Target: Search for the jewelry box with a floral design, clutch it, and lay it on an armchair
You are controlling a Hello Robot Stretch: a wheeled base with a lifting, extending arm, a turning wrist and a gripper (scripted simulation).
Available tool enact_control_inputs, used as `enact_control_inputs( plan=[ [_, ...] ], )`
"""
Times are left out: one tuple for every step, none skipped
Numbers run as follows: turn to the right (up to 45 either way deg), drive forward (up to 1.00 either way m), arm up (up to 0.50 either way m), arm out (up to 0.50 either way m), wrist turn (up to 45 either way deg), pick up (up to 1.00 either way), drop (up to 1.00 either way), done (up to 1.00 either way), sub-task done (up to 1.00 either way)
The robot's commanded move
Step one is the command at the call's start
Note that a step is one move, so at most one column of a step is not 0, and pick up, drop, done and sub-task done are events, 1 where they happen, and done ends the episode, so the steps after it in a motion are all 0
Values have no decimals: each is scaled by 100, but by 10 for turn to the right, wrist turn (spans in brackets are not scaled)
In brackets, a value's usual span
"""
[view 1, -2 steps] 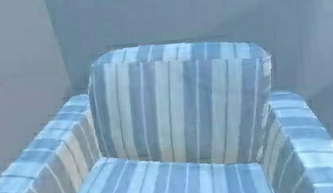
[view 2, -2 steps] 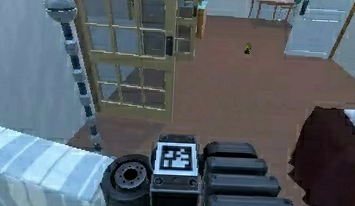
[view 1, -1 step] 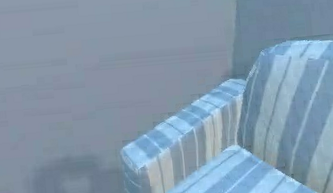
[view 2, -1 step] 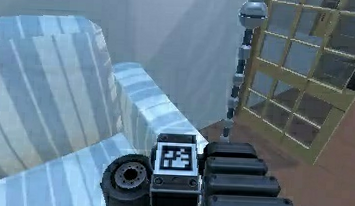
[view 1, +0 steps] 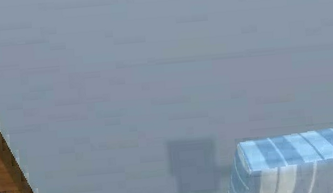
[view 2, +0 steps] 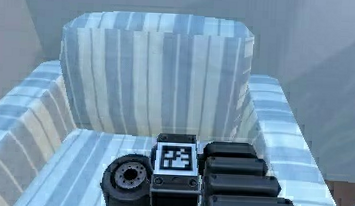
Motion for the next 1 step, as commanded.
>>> enact_control_inputs(
  plan=[
    [0, 0, 0, 28, 0, 0, 0, 0, 0]
  ],
)
